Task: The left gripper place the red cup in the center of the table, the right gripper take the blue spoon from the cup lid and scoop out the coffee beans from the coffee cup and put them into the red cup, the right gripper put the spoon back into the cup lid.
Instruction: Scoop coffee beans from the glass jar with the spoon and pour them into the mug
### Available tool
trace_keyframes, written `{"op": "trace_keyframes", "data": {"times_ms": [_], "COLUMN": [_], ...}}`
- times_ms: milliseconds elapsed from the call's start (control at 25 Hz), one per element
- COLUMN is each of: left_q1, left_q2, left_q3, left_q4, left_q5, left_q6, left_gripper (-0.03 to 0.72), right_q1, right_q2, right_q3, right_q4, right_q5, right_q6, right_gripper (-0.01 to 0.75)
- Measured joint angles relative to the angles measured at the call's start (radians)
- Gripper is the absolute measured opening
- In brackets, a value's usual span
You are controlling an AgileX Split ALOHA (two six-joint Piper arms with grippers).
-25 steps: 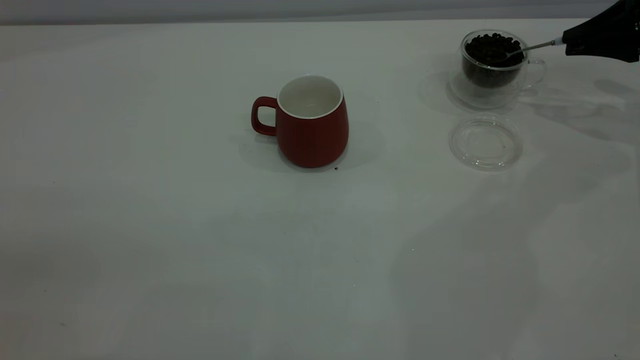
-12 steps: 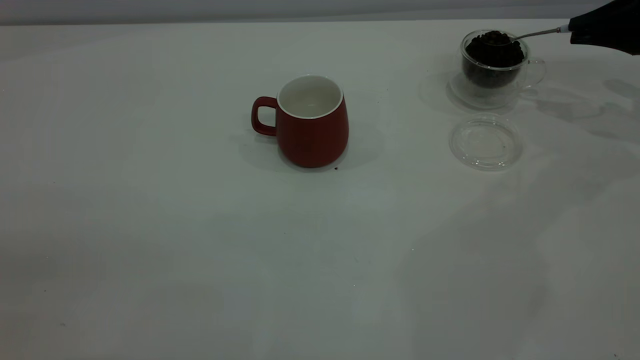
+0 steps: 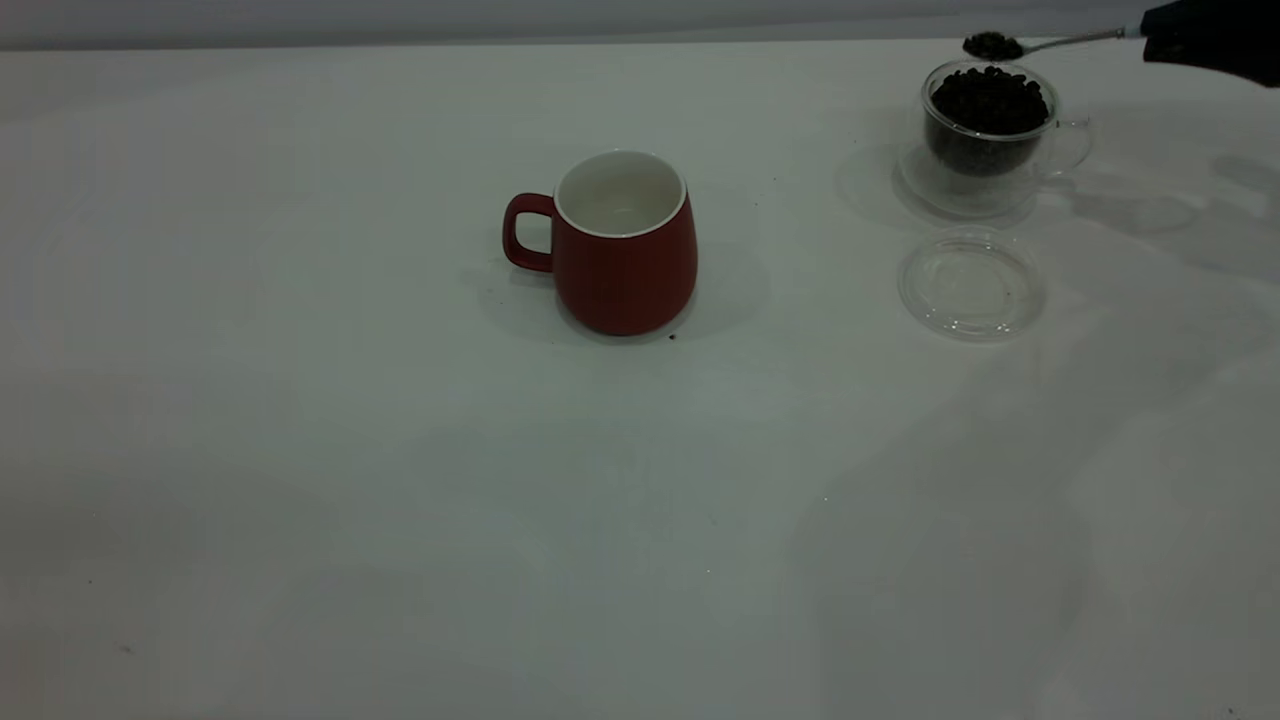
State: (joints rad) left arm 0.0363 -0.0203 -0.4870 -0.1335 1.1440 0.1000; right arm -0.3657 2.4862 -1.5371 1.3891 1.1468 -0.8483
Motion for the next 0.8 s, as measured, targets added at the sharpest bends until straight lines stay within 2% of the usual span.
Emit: {"op": "trace_keyframes", "data": {"times_ms": [360,800], "left_q1": [0.0,0.0], "left_q2": [0.0,0.0], "left_q3": [0.0,0.0], "left_q4": [0.0,0.0], "left_q5": [0.0,0.001], "left_q6": [0.0,0.0], "left_gripper": [0.587,0.587], "right_q1": [0.033,0.202], "right_q2": [-0.047,-0.047], "right_q3": [0.0,0.0], "right_q4": [0.009,0.057], "right_q5": [0.01,0.01], "right_q6": [0.005,0.01], "right_gripper": [0.101,0.101]}}
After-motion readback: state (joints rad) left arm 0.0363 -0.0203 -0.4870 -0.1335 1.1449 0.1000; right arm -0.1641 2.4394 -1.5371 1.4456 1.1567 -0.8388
